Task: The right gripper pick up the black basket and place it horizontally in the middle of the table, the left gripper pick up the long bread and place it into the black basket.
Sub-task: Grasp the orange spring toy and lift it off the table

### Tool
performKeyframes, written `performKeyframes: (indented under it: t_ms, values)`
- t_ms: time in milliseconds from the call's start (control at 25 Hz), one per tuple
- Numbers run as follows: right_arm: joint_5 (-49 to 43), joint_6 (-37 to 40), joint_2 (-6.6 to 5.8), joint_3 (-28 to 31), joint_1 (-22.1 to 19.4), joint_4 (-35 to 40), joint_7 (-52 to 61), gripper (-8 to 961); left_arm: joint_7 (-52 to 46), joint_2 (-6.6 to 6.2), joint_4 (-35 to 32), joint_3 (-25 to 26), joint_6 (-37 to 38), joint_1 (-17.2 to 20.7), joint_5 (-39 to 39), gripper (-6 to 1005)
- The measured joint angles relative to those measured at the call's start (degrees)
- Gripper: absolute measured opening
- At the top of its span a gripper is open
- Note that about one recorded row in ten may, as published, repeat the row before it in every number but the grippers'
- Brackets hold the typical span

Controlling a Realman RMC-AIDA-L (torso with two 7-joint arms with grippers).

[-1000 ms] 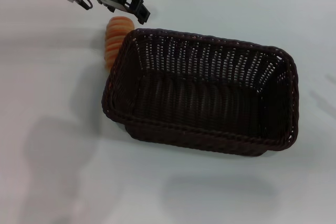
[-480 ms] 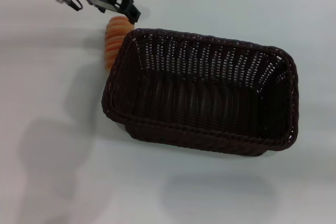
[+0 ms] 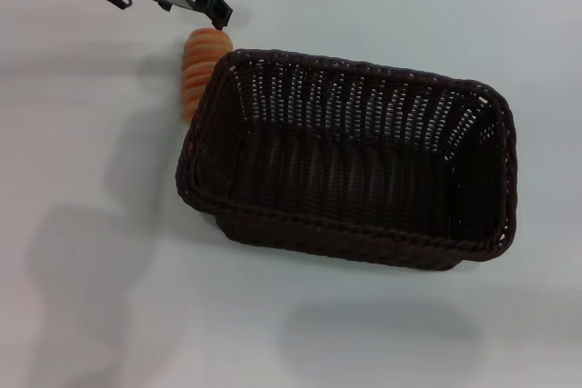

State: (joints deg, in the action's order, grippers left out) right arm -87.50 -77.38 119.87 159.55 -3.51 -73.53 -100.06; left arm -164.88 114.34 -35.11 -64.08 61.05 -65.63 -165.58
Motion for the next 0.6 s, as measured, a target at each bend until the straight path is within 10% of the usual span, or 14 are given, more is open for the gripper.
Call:
performKeyframes:
  t_ms: [600]
  values:
    - [-0.17, -1.01, -0.03, -2.61, 2.43, -0.48, -0.12, 628, 0.00, 0.63, 3.80, 0.01, -3.63, 0.49, -0.01, 806]
